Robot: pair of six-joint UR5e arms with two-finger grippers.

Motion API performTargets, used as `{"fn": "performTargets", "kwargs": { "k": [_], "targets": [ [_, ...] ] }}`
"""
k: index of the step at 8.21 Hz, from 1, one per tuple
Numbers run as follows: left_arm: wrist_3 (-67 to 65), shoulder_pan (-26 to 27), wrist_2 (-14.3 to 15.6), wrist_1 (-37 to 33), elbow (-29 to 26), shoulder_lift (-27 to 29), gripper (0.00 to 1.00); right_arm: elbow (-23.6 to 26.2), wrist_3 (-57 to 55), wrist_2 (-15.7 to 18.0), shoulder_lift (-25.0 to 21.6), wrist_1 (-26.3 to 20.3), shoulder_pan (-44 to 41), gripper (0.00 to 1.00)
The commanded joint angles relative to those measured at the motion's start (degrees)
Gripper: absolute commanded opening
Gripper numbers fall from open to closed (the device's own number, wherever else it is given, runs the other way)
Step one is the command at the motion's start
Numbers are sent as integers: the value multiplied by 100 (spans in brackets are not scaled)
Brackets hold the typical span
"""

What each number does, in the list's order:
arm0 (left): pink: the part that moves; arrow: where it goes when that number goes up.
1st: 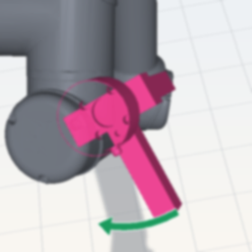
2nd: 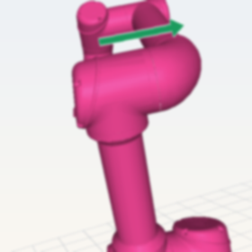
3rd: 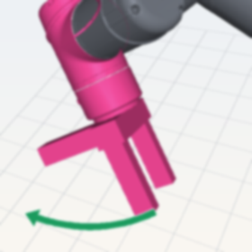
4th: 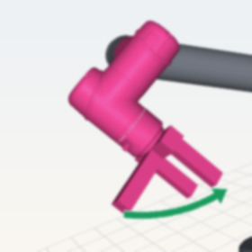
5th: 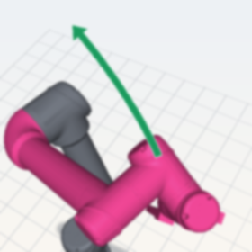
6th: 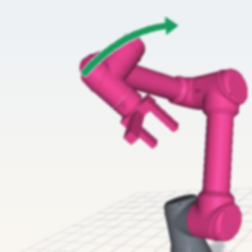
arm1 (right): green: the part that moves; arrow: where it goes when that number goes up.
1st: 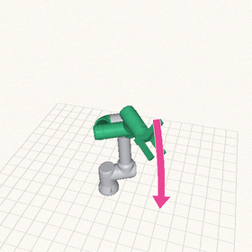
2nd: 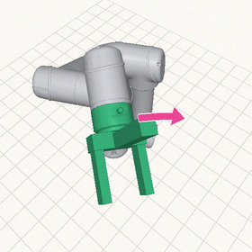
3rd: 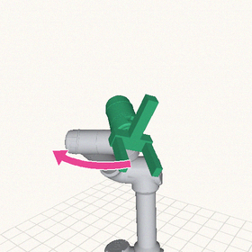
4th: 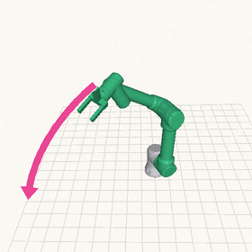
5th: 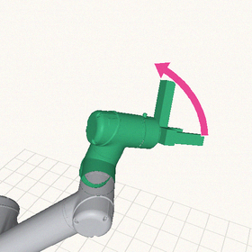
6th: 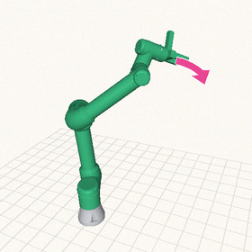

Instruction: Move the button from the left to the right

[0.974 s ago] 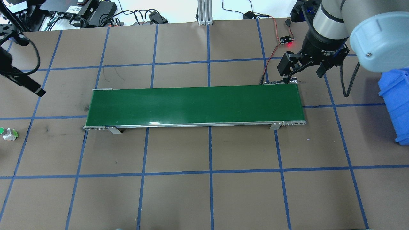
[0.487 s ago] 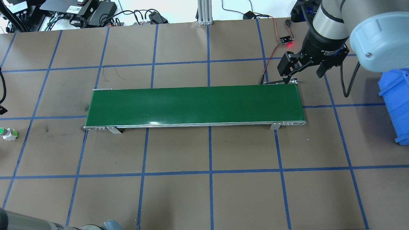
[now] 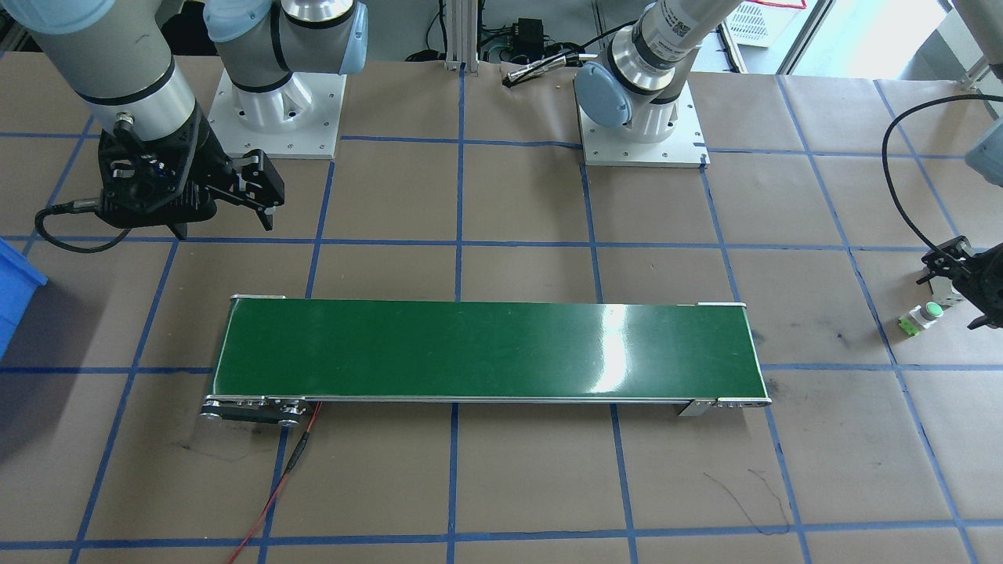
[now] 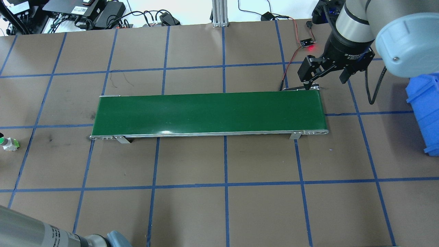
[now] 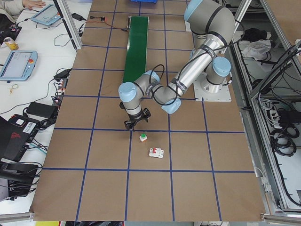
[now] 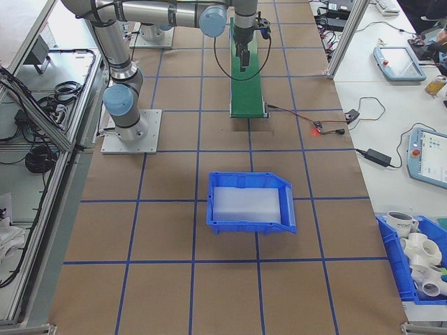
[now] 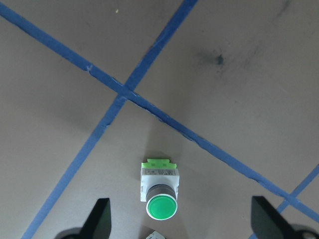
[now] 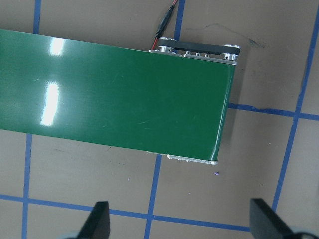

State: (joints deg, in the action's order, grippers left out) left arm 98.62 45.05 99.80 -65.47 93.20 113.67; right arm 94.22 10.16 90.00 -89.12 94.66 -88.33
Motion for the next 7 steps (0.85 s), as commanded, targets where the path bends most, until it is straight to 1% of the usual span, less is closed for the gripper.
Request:
{"fn": "performTargets", "kwargs": {
  "k": [1, 2, 4, 7],
  "targets": [
    [299, -277, 4, 17, -21, 348, 100, 0, 4, 0, 0, 0, 0, 100],
    [299, -277, 4, 52, -21, 427, 100, 0, 4, 0, 0, 0, 0, 100],
    [351, -277, 13, 385, -21, 708, 100, 0, 4, 0, 0, -9, 0, 100],
    [369, -277, 21, 413, -12, 788, 100, 0, 4, 0, 0, 0, 0, 100]
  ]
}}
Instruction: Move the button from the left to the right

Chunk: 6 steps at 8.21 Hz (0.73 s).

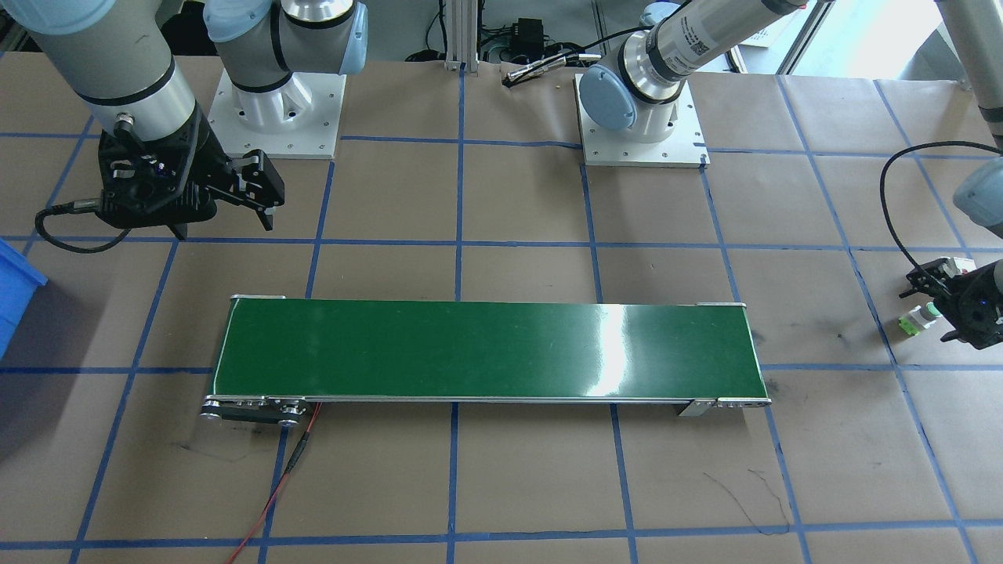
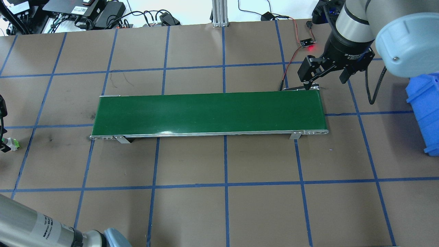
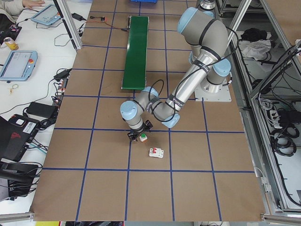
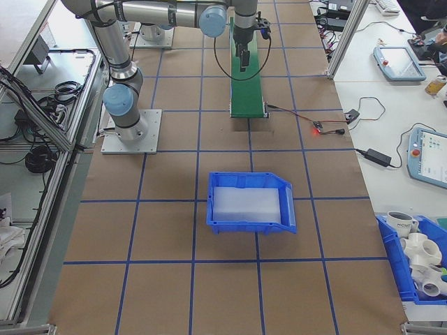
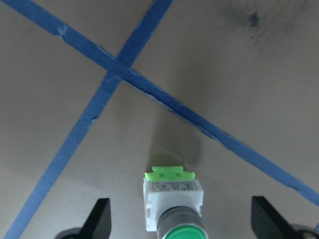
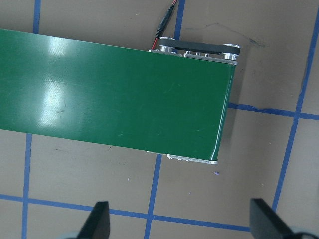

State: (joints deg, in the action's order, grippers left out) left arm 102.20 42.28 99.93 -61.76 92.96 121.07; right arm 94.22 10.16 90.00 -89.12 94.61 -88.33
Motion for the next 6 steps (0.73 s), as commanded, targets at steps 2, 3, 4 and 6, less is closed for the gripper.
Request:
{"fn": "performTargets", "kwargs": {
  "k": [2, 3, 4, 6],
  "targets": [
    [1, -1, 17, 145, 3, 153, 100, 0, 3, 0, 0, -4, 0, 100],
    [1, -1, 26, 199, -6, 188, 100, 0, 3, 0, 0, -4, 0, 100],
    [1, -1, 26, 208, 2, 197, 100, 0, -6, 0, 0, -4, 0, 100],
    [10, -1, 17, 208, 11, 206, 100, 9, 3, 9, 9, -4, 0, 100]
  ]
}}
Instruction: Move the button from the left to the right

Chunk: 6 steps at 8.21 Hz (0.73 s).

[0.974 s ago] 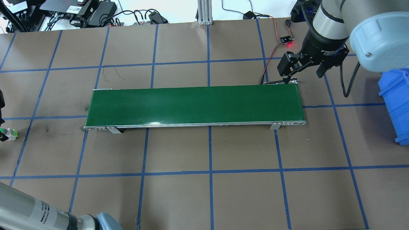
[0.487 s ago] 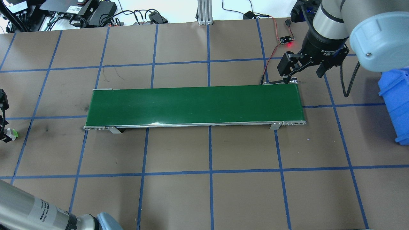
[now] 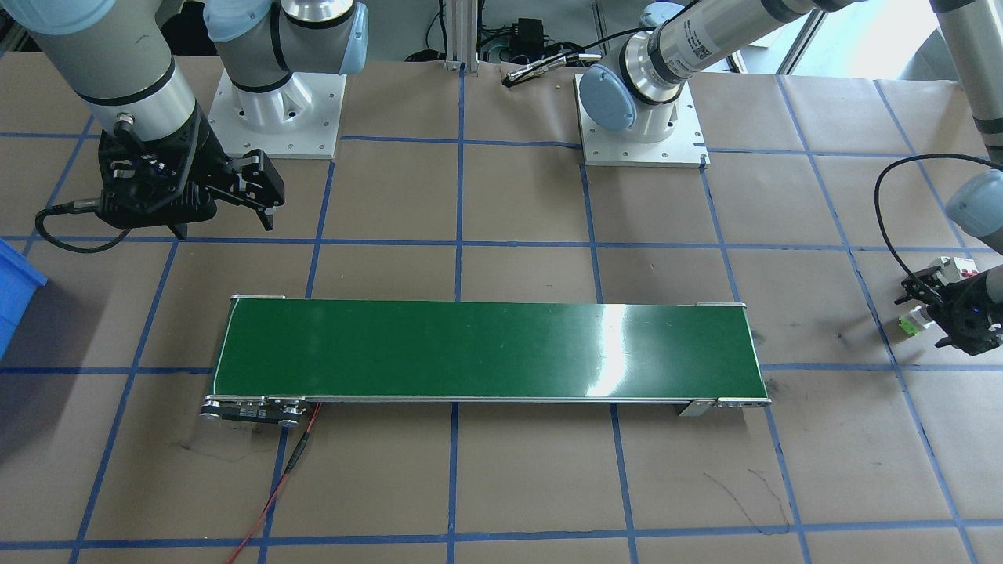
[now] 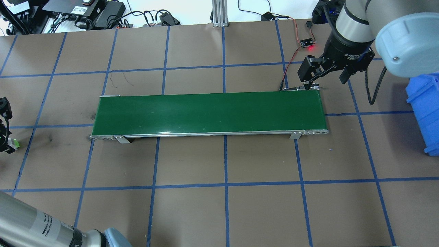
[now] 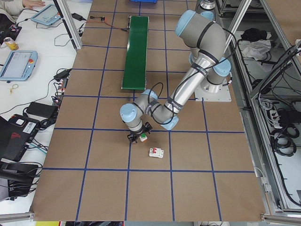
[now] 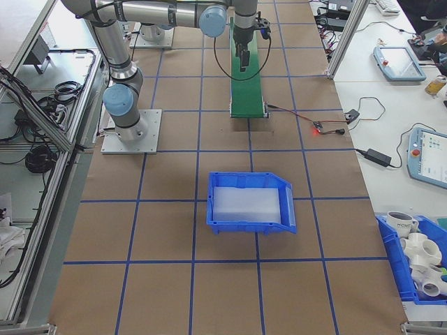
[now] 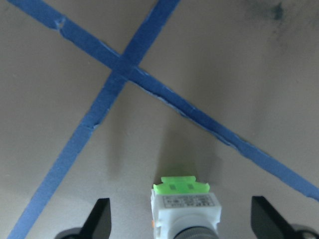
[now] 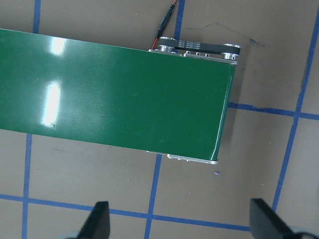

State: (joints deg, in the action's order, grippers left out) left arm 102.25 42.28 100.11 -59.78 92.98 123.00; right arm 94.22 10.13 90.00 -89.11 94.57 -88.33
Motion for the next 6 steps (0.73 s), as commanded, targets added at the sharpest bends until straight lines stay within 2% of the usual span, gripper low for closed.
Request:
{"fn": "performTargets", "kwargs": {
  "k": [1, 2, 3, 4, 5, 6],
  "targets": [
    [14, 0, -9, 10, 9, 13, 97, 8, 6, 9, 8, 0, 0, 100],
    [66, 0, -1, 10, 9, 13, 70, 0, 6, 9, 8, 0, 0, 100],
    [75, 0, 26, 19, 9, 5, 33, 8, 6, 0, 8, 0, 0, 100],
    [110, 0, 191, 10, 18, -4, 0, 8, 6, 8, 8, 8, 0, 100],
    [137, 0, 436, -7, 18, -39, 0, 8, 6, 0, 8, 0, 0, 100],
    [41, 9, 482, -77, 10, -161, 0, 8, 6, 8, 8, 8, 0, 100]
  ]
}}
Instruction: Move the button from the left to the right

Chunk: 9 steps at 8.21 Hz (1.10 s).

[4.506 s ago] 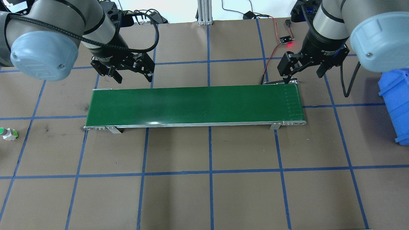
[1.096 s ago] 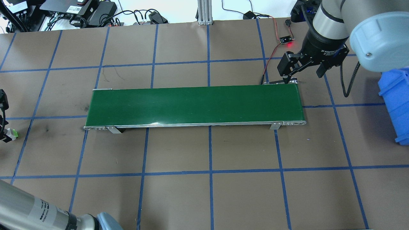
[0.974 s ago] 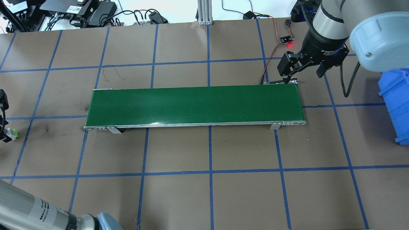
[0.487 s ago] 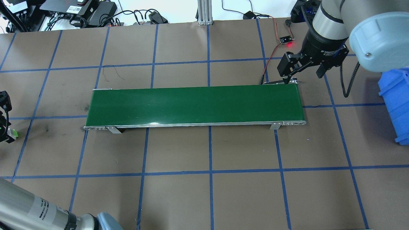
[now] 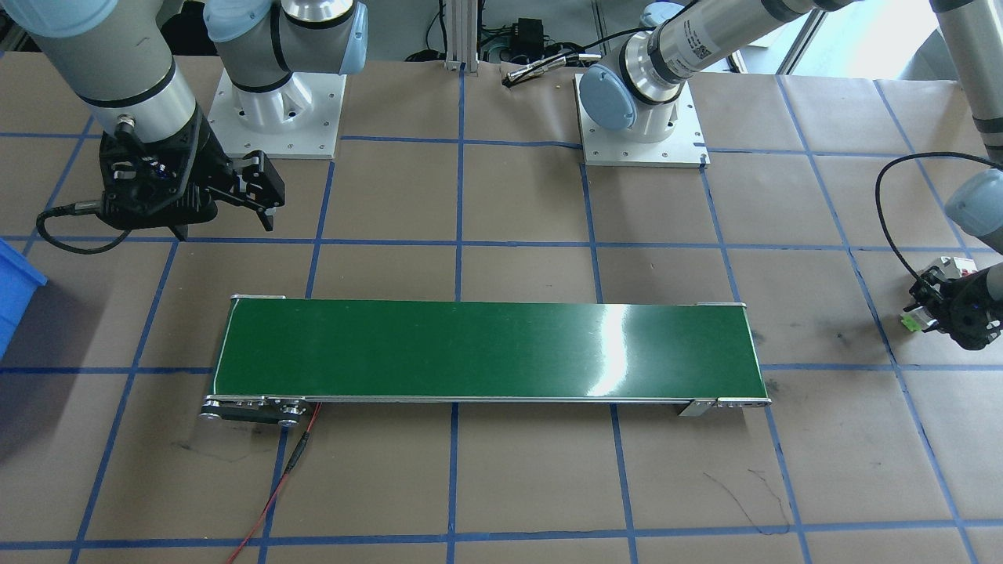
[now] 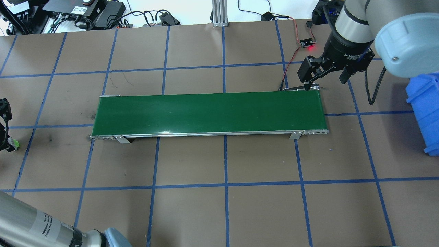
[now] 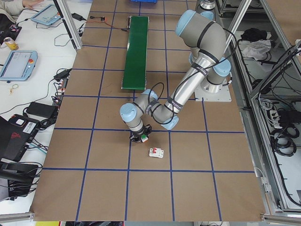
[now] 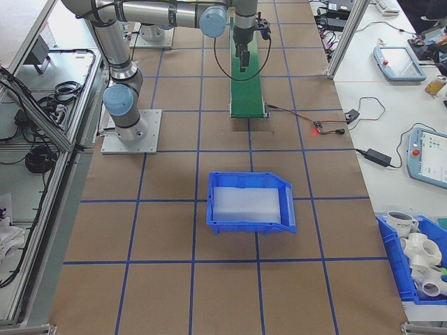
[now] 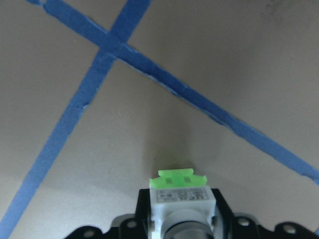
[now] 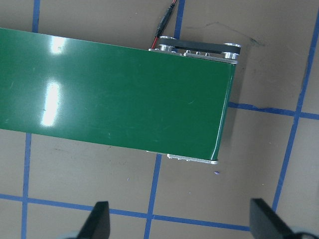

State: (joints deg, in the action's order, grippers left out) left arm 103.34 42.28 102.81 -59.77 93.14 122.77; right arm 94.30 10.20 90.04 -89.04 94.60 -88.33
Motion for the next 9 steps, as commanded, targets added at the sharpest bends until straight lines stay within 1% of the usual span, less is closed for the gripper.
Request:
{"fn": "performTargets", "kwargs": {
  "k": [1, 2, 3, 4, 5, 6, 7, 8, 9],
  "targets": [
    [-25, 61, 161, -183, 3, -331, 0, 1, 9, 5, 0, -3, 0, 100],
    [-137, 157, 143, -663, 3, -655, 0, -8, 26, -4, 0, -3, 0, 100],
    [-652, 463, 134, -1111, -15, -1163, 0, 1, 26, -4, 0, -3, 0, 100],
    [-1144, 770, -153, -1638, 11, -1698, 0, -8, 26, 5, 0, -3, 0, 100],
    [-1880, 982, -513, -2104, 38, -2052, 0, 1, 26, 5, 0, -3, 0, 100],
    [-2923, 1271, -551, -2318, 29, -2229, 0, 1, 26, 5, 0, -3, 0, 100],
    [-3708, 1823, -552, -2294, -6, -2257, 0, 1, 26, 5, 0, -3, 0, 100],
    [-4707, 2254, -726, -2285, 3, -2266, 0, 1, 18, 5, 0, -3, 0, 100],
    [-5761, 2598, -1041, -2276, 29, -2258, 0, 1, 18, -4, 0, 6, 0, 100]
  ]
}}
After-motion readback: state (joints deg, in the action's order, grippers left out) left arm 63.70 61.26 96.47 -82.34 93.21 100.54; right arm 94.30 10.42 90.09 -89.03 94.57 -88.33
